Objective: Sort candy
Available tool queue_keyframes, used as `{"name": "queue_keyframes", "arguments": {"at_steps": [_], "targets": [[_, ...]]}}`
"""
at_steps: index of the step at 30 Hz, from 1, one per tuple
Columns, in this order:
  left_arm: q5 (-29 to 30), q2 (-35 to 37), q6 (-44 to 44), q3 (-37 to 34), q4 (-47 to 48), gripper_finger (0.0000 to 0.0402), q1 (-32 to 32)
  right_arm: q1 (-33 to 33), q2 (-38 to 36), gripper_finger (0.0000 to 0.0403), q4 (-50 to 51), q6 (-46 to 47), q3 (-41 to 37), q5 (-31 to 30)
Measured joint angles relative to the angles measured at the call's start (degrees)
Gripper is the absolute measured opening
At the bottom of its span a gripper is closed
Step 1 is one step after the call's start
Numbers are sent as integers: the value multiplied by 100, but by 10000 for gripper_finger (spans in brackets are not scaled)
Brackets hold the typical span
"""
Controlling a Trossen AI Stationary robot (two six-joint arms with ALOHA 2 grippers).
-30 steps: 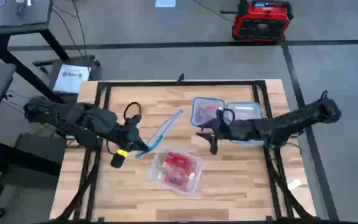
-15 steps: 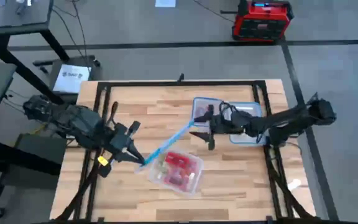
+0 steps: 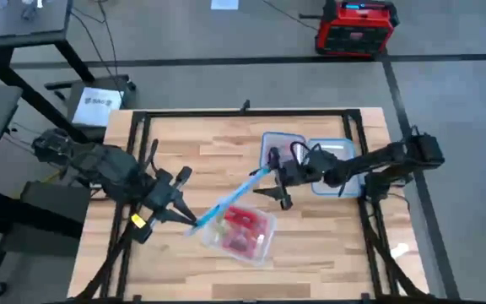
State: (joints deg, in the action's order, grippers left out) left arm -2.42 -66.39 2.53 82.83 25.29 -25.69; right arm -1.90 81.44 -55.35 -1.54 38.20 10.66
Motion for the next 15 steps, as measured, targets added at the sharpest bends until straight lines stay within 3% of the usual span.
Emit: {"name": "queue_keyframes", "arguments": {"at_steps": [5, 11, 15], "targets": [[265, -1, 93, -2, 184, 0, -2, -170, -246, 201, 38, 76, 0, 19], [553, 0, 24, -7, 98, 0, 0, -282, -479, 40, 910, -314, 0, -6], [849, 9, 15, -7, 93, 0, 18, -399, -500, 20, 1184, 32, -4, -249]]}}
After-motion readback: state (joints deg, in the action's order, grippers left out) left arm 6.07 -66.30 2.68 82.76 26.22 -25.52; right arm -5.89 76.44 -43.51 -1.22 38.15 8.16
